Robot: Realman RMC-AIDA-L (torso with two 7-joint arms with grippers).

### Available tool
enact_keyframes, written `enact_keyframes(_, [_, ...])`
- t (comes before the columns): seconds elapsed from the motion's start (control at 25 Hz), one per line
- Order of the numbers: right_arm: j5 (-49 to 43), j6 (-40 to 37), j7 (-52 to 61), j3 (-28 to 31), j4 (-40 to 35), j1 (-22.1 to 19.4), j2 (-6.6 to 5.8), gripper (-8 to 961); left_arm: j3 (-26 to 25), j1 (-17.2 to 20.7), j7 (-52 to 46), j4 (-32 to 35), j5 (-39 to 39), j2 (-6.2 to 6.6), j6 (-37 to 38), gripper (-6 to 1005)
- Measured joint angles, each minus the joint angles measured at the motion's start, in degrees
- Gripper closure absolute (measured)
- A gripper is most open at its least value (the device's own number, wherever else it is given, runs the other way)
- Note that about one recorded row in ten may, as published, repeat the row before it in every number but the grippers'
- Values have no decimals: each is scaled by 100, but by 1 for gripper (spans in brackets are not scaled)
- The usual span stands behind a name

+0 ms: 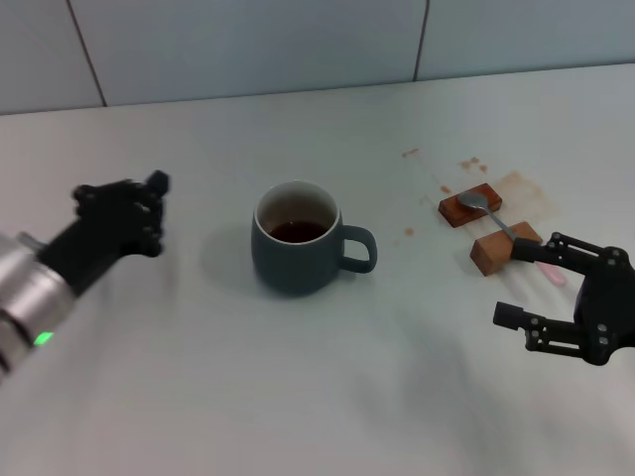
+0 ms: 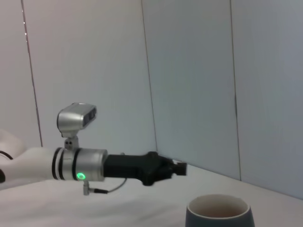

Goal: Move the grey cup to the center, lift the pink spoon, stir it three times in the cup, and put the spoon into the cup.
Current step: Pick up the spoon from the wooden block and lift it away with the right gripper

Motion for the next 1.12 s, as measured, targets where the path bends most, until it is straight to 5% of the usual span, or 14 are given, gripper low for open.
enact_keyframes(0.12, [8,-65,0,116,-7,-5,0,151,221,114,-1726,1375,841,224,1192,1000])
enact_keyframes(0.2, [9,-104,0,177,5,-11,-2,151,221,114,-1726,1375,841,224,1192,1000])
enact_keyframes(0.24, [9,-111,0,210,8,-15,-4,151,955,310,-2620,1842,931,589,2021,1000])
enact_keyframes(0.4, [9,-144,0,315,2,-44,-15,151,1739,505,-3390,2124,935,925,2898,1000])
enact_keyframes(0.6, [9,-189,32,440,14,-70,-49,151,2213,785,-4010,2663,940,996,3709,1001])
enact_keyframes(1.0, [7,-298,398,623,11,-50,-70,150,2505,1034,-4510,2800,952,962,3734,989])
enact_keyframes(1.12, [2,-298,482,627,15,-55,-66,150,2531,1085,-4487,2914,962,929,3755,876])
